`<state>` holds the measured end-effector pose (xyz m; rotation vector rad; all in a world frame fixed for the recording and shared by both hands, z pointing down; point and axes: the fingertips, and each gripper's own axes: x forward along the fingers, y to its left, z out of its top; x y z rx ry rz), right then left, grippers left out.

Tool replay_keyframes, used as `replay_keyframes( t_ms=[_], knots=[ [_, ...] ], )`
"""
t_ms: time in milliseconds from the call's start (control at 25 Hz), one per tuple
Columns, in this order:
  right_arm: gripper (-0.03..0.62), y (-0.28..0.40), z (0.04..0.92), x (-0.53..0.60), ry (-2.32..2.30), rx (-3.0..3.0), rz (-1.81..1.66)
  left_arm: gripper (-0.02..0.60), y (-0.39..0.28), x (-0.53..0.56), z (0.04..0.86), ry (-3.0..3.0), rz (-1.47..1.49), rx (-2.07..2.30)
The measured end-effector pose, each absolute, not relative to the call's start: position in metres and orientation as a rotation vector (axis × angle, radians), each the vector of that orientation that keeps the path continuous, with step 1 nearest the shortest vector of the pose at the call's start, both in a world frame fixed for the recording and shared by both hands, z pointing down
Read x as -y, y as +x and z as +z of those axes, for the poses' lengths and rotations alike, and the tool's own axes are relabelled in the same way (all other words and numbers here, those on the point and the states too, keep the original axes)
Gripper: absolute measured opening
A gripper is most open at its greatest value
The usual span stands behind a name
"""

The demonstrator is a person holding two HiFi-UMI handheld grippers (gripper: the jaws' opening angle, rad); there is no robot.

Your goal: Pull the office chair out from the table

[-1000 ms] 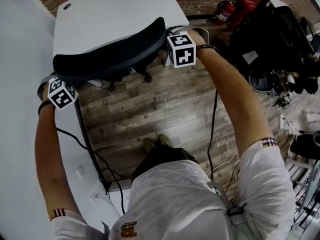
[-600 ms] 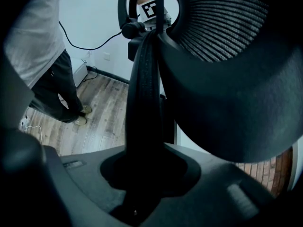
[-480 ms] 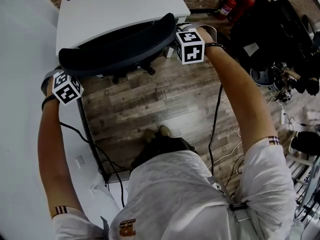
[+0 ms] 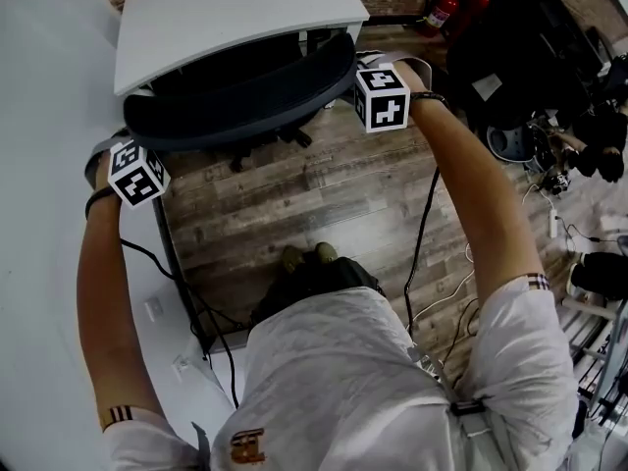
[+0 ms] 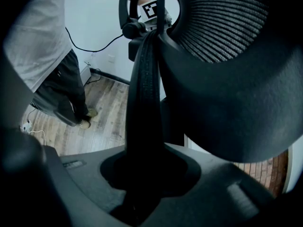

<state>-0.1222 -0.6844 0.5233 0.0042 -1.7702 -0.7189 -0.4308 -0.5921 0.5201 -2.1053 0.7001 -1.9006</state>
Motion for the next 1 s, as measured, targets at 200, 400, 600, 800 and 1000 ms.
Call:
replay_keyframes(
  t_ms=[200,400,600,800,1000],
  knots=[
    [0.095,-0.114,0.521,0.656,0.005,1.771,-0.722,0.092,-0.421,0.564,0.520,-2.111,-1.903,-0.699],
    [0.095,-0.102,0.523,0.624,-0.008,1.770,-0.730,0.092,-0.410,0.529,0.523,-2.122,-1.914,-0.715],
    [0.095,-0.094,0.523,0.594,-0.001,1.769,-0.736,0.095,-0.403,0.501,0.525,-2.123,-1.918,-0.720],
    [0.094,-0.076,0.521,0.572,-0.004,1.777,-0.729,0.094,-0.383,0.483,0.519,-2.115,-1.913,-0.706],
    [0.094,-0.059,0.519,0.544,-0.018,1.772,-0.736,0.092,-0.364,0.455,0.518,-2.125,-1.900,-0.710]
  ],
)
